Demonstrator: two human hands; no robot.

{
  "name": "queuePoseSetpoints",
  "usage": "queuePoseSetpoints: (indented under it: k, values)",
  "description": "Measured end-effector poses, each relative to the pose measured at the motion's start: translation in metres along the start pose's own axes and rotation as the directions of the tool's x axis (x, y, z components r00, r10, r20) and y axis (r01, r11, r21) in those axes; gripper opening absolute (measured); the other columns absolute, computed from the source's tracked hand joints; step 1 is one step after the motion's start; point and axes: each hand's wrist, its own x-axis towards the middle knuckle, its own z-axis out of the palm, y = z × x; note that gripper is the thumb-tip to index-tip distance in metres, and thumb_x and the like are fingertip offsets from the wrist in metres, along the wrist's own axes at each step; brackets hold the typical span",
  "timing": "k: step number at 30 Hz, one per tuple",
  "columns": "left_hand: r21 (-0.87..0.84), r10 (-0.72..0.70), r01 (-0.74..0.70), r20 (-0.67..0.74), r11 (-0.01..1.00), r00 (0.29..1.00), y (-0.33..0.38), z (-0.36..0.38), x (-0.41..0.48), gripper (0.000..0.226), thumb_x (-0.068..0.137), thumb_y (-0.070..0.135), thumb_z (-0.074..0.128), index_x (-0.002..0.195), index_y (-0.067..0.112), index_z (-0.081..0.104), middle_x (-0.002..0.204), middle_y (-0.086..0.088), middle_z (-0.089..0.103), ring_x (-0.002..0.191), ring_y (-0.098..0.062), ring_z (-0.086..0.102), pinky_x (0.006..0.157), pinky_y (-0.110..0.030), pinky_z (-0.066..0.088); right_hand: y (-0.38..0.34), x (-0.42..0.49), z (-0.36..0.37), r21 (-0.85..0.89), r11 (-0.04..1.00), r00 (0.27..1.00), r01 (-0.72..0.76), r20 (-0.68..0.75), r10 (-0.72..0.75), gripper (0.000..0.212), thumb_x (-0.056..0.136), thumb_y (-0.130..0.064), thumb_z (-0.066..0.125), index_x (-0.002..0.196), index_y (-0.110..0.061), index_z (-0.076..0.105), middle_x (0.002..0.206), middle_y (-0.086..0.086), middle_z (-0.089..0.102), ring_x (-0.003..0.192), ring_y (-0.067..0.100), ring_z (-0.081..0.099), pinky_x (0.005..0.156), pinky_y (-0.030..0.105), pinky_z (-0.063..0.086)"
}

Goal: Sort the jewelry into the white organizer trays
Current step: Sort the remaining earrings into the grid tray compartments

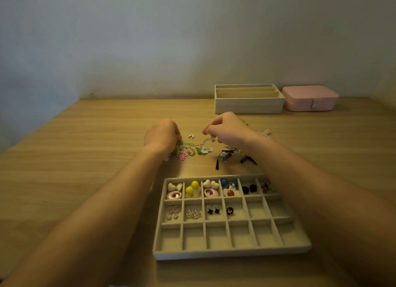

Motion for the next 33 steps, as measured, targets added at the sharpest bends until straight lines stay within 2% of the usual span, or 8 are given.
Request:
queuePoseSetpoints:
  k: [3,6,12,16,23,25,28,33]
  values:
    - [-0.121,0.013,-0.015,-0.016,0.993,1.0,0.003,-0.007,0.004,0.016,0.096,0.027,0.066,0.104,0.016,0.074,0.099,-0.004,0.073,0.088,-0.021,0.066,0.081,-0.039,0.056,0.001,-0.001,-0.002,0.017,1.0,1.0,0.0,-0.006,0.0,0.018,0.099,-0.021,0.061,0.106,-0.015,0.077,0.091,-0.007,0.063,0.086,0.009,0.055,0.082,0.033,0.052]
    - [-0.398,0.014,-0.021,-0.02,0.917,1.0,0.013,-0.023,-0.003,0.016,0.096,0.028,0.065,0.097,0.014,0.072,0.089,-0.001,0.069,0.078,-0.014,0.06,0.067,-0.03,0.049,-0.002,-0.006,-0.005,0.094,0.995,1.0,0.019,-0.005,-0.019,0.016,0.101,-0.017,0.058,0.101,-0.021,0.074,0.096,-0.007,0.064,0.087,0.011,0.059,0.073,0.026,0.05]
    - [-0.835,0.067,0.085,0.144,0.543,0.987,0.026,-0.037,-0.043,0.024,0.097,0.026,0.062,0.098,0.005,0.073,0.069,0.007,0.065,0.068,-0.011,0.052,0.06,-0.026,0.044,-0.011,-0.026,-0.002,0.322,0.936,0.99,0.143,-0.029,-0.141,0.017,0.095,-0.027,0.07,0.111,-0.023,0.066,0.098,-0.005,0.073,0.086,0.011,0.073,0.075,0.025,0.062]
    - [-0.922,0.145,0.204,0.263,0.33,0.954,0.034,-0.036,-0.061,0.026,0.098,0.022,0.059,0.106,0.0,0.07,0.072,0.0,0.059,0.062,-0.01,0.049,0.054,-0.022,0.043,-0.015,-0.046,-0.003,0.325,0.927,0.982,0.186,-0.099,-0.162,0.018,0.091,-0.017,0.075,0.107,-0.016,0.065,0.099,0.003,0.071,0.088,0.016,0.071,0.074,0.028,0.063]
    - [-0.943,0.166,0.27,0.303,0.192,0.938,0.058,-0.047,-0.096,0.014,0.096,0.016,0.063,0.104,0.007,0.069,0.078,-0.004,0.069,0.07,-0.013,0.064,0.06,-0.02,0.055,-0.011,-0.08,-0.016,0.317,0.936,0.988,0.15,-0.092,-0.127,0.011,0.094,-0.018,0.071,0.105,-0.018,0.067,0.094,0.006,0.074,0.085,0.019,0.071,0.072,0.028,0.061]
    - [-0.936,0.148,0.257,0.297,0.24,0.943,0.063,-0.049,-0.108,0.015,0.091,0.016,0.068,0.105,0.009,0.068,0.085,-0.006,0.073,0.079,-0.017,0.068,0.072,-0.026,0.058,-0.007,-0.089,-0.021,0.339,0.932,0.991,0.131,-0.08,-0.11,0.011,0.094,-0.017,0.072,0.104,-0.015,0.071,0.091,0.007,0.076,0.08,0.016,0.072,0.071,0.026,0.062]
    - [-0.854,0.101,0.144,0.222,0.499,0.97,0.064,-0.049,-0.121,0.015,0.089,0.019,0.073,0.104,0.016,0.069,0.091,-0.002,0.076,0.082,-0.013,0.07,0.074,-0.027,0.057,0.001,-0.103,-0.031,0.322,0.942,0.995,0.095,-0.029,-0.091,0.012,0.092,-0.009,0.072,0.104,-0.008,0.074,0.085,0.007,0.077,0.077,0.017,0.075,0.071,0.027,0.062]
    - [-0.441,0.351,-0.229,0.216,0.868,0.911,0.059,-0.046,-0.138,0.004,0.087,0.03,0.075,0.091,0.031,0.077,0.084,0.014,0.072,0.075,0.005,0.062,0.074,-0.025,0.053,0.007,-0.126,-0.042,0.083,0.996,0.982,0.034,0.183,-0.049,0.01,0.091,-0.009,0.073,0.098,-0.013,0.077,0.081,0.003,0.078,0.077,0.016,0.076,0.068,0.029,0.063]
